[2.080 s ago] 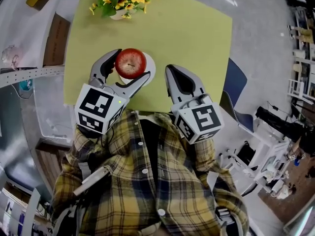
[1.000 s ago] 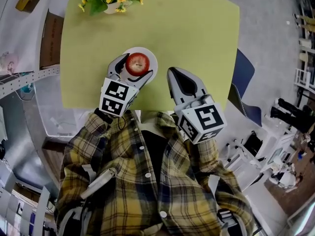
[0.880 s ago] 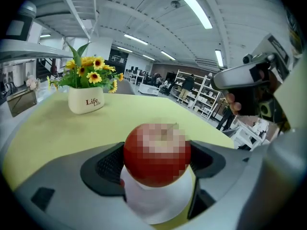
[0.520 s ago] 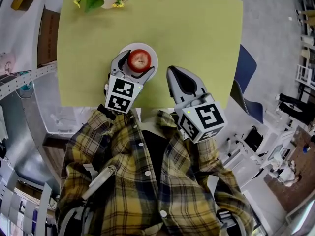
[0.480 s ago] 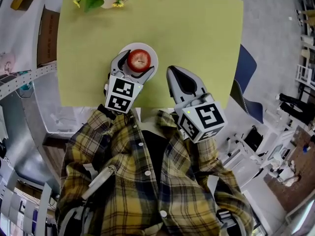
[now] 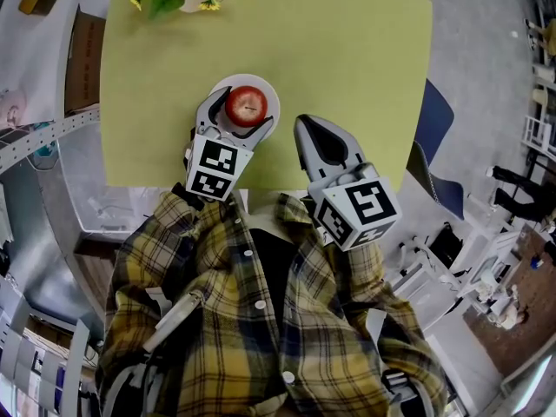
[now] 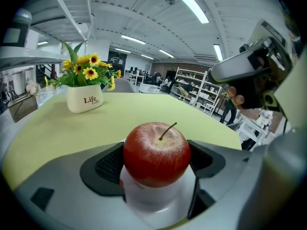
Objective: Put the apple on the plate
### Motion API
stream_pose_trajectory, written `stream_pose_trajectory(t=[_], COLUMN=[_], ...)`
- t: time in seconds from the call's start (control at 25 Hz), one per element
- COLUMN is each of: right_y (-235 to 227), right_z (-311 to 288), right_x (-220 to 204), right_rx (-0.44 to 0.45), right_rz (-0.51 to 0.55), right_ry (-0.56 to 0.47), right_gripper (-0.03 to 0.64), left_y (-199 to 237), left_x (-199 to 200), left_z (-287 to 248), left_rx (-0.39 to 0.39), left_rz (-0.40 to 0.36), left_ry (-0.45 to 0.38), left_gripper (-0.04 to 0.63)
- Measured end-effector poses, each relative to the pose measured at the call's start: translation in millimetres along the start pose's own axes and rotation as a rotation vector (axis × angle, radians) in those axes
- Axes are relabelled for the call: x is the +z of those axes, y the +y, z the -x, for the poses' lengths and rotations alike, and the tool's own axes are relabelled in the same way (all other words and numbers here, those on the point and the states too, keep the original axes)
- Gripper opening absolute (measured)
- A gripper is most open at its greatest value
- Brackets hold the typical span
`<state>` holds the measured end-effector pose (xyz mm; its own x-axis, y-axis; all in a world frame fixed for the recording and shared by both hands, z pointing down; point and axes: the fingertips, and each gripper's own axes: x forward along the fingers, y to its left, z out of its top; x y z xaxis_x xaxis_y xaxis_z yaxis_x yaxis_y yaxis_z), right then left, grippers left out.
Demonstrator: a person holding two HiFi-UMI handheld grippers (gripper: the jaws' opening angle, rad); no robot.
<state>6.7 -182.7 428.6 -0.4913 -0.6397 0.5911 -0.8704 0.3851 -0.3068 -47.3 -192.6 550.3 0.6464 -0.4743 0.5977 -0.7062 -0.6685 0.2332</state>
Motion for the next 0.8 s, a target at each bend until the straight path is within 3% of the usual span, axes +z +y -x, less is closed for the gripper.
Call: stream_pose_trajectory(t=[0.8], right_y=[4.1], right_z=[-4.1], right_x=[-5.9], right_rx=[0.025], right_rz=[0.009], right_ry=[0.019], right_gripper=[-0.003], left_y=[1.3], left_x=[0.2], left_z=[-0.6], left_rx=[-0.019], left_rz=[0.033], left_ry=[-0.012], left_gripper=[0.425])
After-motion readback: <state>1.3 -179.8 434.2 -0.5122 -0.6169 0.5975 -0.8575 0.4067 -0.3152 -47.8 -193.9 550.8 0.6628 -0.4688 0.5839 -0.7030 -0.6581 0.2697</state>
